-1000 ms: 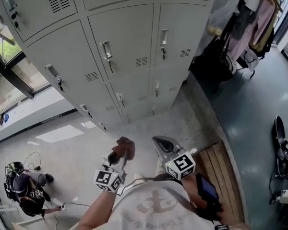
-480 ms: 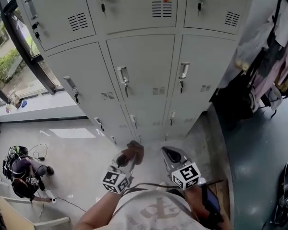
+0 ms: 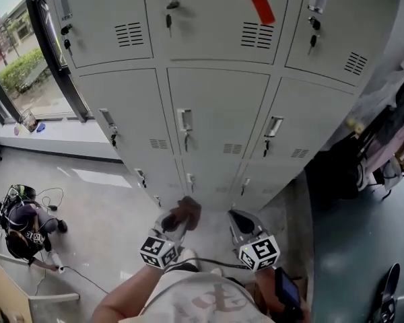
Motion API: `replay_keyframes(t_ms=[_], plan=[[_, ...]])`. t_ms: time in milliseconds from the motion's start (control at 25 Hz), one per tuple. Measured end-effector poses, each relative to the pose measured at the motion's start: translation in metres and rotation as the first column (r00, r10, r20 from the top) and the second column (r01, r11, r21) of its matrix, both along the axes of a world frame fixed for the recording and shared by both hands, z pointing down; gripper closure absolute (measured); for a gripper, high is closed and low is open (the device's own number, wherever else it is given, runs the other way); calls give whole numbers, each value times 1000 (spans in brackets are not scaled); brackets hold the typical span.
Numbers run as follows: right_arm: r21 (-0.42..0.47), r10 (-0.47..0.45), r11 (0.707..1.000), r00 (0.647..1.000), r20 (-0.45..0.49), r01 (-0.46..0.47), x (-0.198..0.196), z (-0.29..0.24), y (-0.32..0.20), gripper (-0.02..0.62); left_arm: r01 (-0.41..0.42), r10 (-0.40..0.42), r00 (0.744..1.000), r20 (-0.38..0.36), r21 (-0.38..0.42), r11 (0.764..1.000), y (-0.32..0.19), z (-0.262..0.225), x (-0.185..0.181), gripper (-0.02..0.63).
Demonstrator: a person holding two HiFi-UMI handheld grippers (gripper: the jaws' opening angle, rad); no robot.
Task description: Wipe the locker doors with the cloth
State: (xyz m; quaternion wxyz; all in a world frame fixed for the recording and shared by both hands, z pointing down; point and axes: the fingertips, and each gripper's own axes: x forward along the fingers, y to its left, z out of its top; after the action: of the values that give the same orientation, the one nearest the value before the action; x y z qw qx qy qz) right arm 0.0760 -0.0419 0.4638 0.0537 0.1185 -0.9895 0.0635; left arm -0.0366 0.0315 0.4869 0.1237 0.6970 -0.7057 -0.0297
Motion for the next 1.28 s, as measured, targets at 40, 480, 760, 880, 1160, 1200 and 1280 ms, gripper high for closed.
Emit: replay_keyframes(t_ms=[40,480,760,880,1160,1200,1280], plan=[[4,-1,1000,1000,5,1,-6,-2,-4,588,-2,2,1000,-15,18,1000,-4,-2,-6,525],[34,34,999,999,0,-34,-64,-14,-37,588,-33,34,999,-14,20,999,-46,13,-75,525],[40,57,998,998,-9,-57,-87,-3,-40,588,-35,35,999,-9,-21,999,-60,30,-105,526],[37,40,999,999,-13,-40,-96,2,-42,588,0,0,1000,-8,-41,999,-67,38,-118,526],[16,-13,1000,1000,-22,14,-97,9,-60,588,93,-93,996,11,-108,990,-90,63,-136,526],[12,-21,1000,999,-26,21,-95,11,-64,588,109,-109,994,13,-115,987,-95,66,-140,525],[-4,-25,1000,999,-37,25,-92,14,-76,588,144,-143,990,20,-125,982,-107,71,-150,525]])
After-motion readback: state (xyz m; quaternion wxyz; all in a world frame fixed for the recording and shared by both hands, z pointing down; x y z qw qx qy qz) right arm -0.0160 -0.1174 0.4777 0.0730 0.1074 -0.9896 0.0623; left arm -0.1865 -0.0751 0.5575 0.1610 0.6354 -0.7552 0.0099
